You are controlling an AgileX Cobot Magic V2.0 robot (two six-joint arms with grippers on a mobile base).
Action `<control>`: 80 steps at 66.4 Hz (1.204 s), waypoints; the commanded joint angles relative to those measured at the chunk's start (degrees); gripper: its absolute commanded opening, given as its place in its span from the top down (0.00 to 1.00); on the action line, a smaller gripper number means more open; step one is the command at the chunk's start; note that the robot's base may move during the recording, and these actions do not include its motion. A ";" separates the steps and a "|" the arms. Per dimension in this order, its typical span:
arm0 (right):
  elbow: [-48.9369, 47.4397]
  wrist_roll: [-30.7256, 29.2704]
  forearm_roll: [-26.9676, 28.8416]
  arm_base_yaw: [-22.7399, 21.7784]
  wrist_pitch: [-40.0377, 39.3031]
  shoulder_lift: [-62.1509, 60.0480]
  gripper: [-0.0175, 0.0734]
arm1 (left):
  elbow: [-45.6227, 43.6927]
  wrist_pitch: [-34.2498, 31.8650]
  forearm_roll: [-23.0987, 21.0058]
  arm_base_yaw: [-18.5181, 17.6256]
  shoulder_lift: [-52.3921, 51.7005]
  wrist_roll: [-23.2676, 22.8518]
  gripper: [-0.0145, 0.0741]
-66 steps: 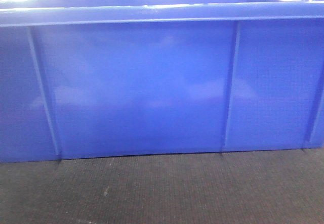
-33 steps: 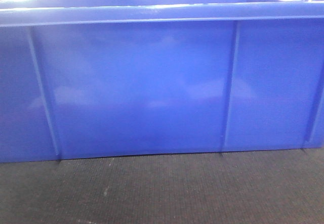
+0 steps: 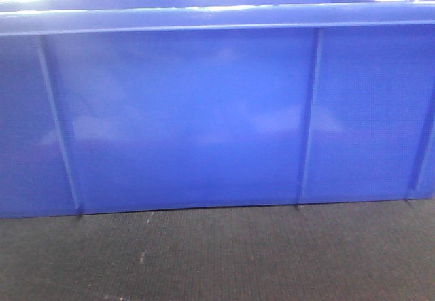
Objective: Move blue bin to conveyor side
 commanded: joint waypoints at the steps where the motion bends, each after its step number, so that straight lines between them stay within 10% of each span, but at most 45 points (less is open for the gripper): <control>1: 0.19 -0.71 -3.46 -0.24 -1.88 -0.39 0.89 | -0.07 -1.08 0.03 0.25 -0.21 -0.34 0.85; 80: 0.19 -0.71 -5.09 -0.12 -2.72 -0.39 0.89 | -0.07 -1.08 0.03 0.25 -0.21 -0.34 0.85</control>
